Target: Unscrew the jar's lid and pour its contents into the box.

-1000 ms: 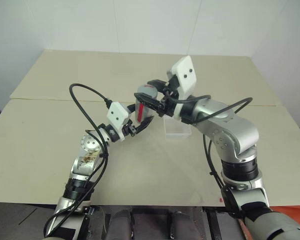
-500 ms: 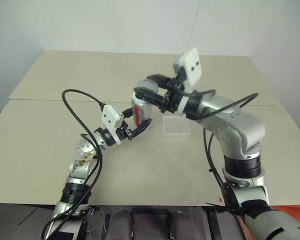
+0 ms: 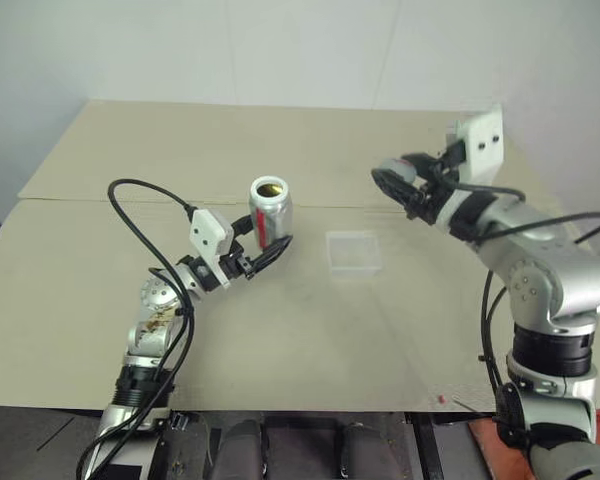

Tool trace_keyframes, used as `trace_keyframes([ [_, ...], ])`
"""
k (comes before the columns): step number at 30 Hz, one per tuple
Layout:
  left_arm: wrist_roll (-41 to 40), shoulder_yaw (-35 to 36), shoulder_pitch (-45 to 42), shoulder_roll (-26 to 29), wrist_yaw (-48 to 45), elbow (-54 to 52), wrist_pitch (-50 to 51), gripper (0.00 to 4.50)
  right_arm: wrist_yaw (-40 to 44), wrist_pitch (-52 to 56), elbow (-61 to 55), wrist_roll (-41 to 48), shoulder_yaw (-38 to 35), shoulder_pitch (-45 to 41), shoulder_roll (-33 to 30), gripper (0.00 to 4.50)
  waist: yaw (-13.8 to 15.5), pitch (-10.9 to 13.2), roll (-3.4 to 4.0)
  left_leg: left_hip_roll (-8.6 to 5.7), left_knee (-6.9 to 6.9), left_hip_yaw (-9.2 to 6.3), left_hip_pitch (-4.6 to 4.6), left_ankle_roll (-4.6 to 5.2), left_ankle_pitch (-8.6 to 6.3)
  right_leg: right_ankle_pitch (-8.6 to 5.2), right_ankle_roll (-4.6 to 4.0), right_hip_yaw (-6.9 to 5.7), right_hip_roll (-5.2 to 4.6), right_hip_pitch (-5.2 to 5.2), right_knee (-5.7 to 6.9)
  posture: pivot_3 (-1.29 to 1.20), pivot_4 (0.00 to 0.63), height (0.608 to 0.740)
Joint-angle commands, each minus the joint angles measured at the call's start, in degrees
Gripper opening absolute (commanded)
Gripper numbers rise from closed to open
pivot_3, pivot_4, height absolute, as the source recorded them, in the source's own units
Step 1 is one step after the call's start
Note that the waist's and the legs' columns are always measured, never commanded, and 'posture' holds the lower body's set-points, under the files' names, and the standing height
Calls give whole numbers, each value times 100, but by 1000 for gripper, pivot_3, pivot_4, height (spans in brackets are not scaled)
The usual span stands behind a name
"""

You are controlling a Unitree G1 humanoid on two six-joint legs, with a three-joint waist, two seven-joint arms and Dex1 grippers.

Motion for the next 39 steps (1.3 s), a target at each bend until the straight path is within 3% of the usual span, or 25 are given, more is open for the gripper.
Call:
trace_keyframes([
  [1,-54,95,-157,19,6,26,-138,2854,-472,-270,-298,-388,-173,422,68,2780,0,0,0,0,1,1,0,0,0,0,0,1,0,1,0,0,150,740],
  [6,-78,78,-225,3,-34,80,-158,2854,-938,-603,69,-978,6,1074,277,2780,5,0,0,-2,2,2,0,0,0,0,1,1,0,1,-2,0,150,740],
  [12,-109,44,-311,-28,-67,56,-141,2854,-1686,-963,1165,-1930,291,1039,426,2780,-27,0,0,-2,2,2,3,-2,1,0,0,4,1,2,0,0,150,740],
  [21,-124,37,-236,9,-58,-47,-122,2854,-1903,-1268,1745,-2153,279,1060,981,2780,-69,0,0,-2,1,2,3,-6,4,0,1,7,1,0,-1,0,150,740],
  [22,-127,38,-233,11,-56,-54,-114,2854,-1890,-1281,1770,-2128,244,1064,1018,3494,-69,0,0,-2,1,1,3,-6,4,0,0,6,1,1,-1,0,150,740],
  [26,-140,51,-228,54,-69,-63,-81,2854,-1788,-1069,1537,-1934,50,1106,1094,4467,-76,0,1,-2,1,-2,2,-6,4,0,1,6,1,1,0,0,150,740],
  [34,-118,58,-353,220,-183,99,-104,2854,-1374,-266,558,-1655,-74,1263,808,4467,-78,0,1,-1,0,-13,3,-5,3,0,0,6,1,1,1,0,150,740],
  [39,48,63,-742,576,-519,550,-318,2854,-280,544,-639,-888,-286,1397,-69,4467,-53,2,4,-2,1,-17,2,-2,1,0,1,6,0,1,-1,0,150,740],
])
